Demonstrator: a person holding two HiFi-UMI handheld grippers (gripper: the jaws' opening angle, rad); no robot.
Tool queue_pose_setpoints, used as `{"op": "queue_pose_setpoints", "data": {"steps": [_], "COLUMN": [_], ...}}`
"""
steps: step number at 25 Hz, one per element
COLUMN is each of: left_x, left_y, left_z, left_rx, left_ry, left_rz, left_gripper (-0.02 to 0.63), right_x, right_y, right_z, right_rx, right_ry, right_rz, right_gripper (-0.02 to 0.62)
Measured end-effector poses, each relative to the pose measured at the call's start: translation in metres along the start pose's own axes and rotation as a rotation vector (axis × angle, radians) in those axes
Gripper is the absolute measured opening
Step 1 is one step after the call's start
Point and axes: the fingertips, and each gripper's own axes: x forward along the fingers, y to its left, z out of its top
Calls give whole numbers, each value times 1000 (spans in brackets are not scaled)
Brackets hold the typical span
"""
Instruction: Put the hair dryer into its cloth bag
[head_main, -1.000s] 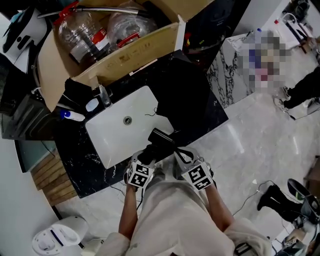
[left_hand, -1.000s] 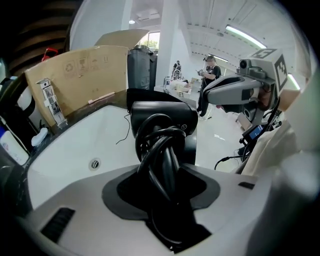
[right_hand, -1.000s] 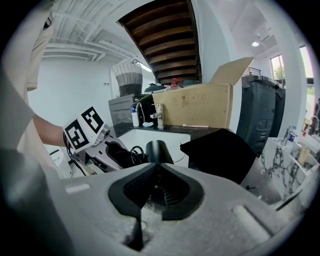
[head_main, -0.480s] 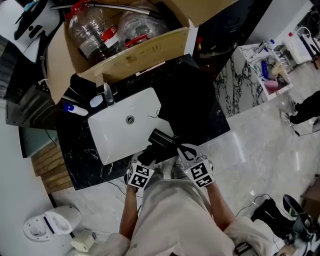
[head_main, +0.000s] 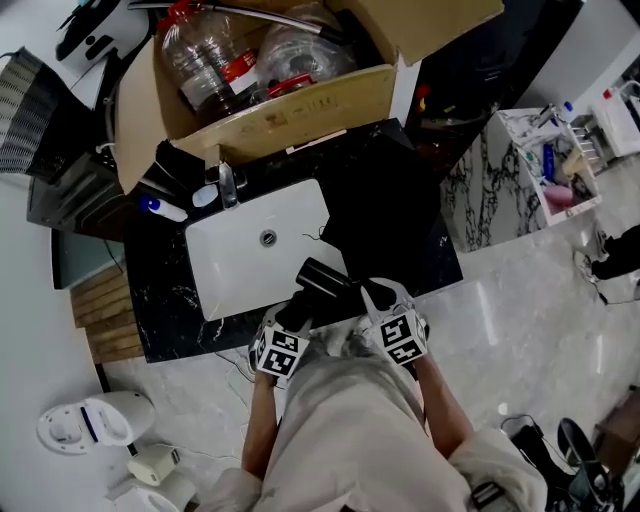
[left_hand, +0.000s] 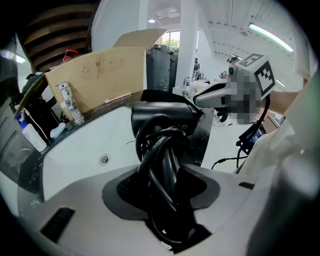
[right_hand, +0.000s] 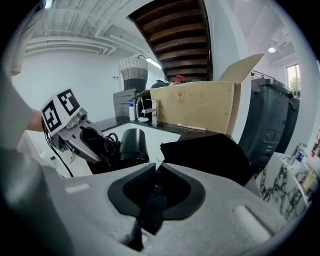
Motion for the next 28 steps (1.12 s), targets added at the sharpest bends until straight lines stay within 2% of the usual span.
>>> {"op": "queue_pose_setpoints", "data": {"steps": [12, 16, 21, 26, 28], "left_x": [5, 7, 10, 13, 14], "left_y": [-3, -4, -7, -9, -8], "left_z": [9, 11, 11, 11, 12], "left_rx": [-51, -64, -74, -69, -59], "left_ry": [19, 27, 37, 45, 44], "left_rz": [39, 43, 42, 37, 36], "left_gripper": [187, 187, 187, 187, 187], "right_x": [25, 33, 42, 47, 48], "right_y": [-33, -38, -42, -51, -50], "right_z": [-23, -34, -47, -52, -52], "right_rx": [-121, -220, -303, -348, -361], "right_ry": [96, 155, 213, 234, 243], "right_rz": [9, 9, 18, -15, -11], "right_gripper": [28, 31, 64, 62, 29]}}
